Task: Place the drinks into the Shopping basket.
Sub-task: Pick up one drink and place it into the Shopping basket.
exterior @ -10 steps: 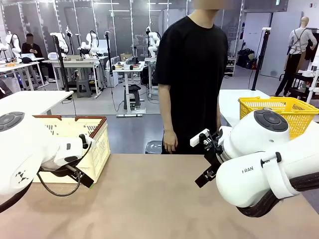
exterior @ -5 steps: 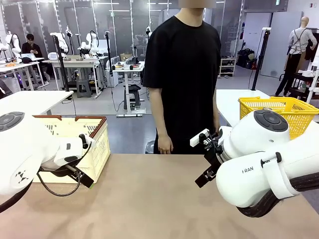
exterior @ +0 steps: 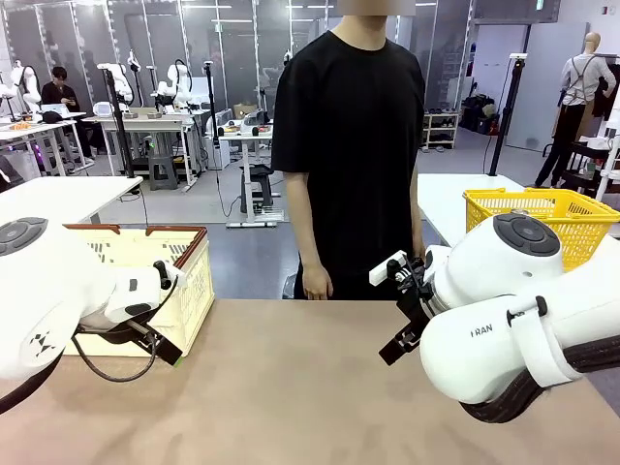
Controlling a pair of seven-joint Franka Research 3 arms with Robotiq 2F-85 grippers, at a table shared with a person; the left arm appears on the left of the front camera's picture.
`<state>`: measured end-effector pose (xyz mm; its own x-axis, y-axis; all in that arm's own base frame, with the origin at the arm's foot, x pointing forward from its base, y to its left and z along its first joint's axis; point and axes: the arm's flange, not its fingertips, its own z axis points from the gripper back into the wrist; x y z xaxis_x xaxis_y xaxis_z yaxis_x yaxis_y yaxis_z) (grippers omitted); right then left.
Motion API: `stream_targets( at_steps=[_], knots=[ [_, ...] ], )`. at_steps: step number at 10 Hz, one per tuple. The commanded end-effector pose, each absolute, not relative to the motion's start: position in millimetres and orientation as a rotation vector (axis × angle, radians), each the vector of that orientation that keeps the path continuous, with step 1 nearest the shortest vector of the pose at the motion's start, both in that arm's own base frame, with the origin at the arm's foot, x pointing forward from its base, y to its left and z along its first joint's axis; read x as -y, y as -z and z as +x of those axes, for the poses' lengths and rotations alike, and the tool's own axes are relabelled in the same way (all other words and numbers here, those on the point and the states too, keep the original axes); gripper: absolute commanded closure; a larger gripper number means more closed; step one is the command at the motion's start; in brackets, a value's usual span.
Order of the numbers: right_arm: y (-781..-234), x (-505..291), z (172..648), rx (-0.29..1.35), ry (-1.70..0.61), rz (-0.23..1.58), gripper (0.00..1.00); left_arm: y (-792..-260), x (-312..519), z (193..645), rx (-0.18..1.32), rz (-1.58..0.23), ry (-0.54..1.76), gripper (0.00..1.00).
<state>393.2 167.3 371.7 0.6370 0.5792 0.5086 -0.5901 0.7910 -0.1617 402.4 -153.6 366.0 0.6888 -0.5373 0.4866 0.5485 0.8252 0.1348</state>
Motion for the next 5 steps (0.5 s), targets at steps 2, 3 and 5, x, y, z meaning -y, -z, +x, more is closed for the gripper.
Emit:
stream_targets(
  at_steps=[2,3,5],
  knots=[
    [-371.7,-167.1,393.3,0.573,-0.664,0.022,0.0,-368.2,153.2,403.8,0.54,-0.022,0.604,0.0],
    [-371.7,-167.1,393.3,0.573,-0.664,0.022,0.0,-368.2,153.2,403.8,0.54,-0.022,0.604,0.0],
    [-371.7,-167.1,393.3,0.573,-0.664,0.022,0.0,-368.2,153.2,403.8,0.54,-0.022,0.604,0.0]
  ],
)
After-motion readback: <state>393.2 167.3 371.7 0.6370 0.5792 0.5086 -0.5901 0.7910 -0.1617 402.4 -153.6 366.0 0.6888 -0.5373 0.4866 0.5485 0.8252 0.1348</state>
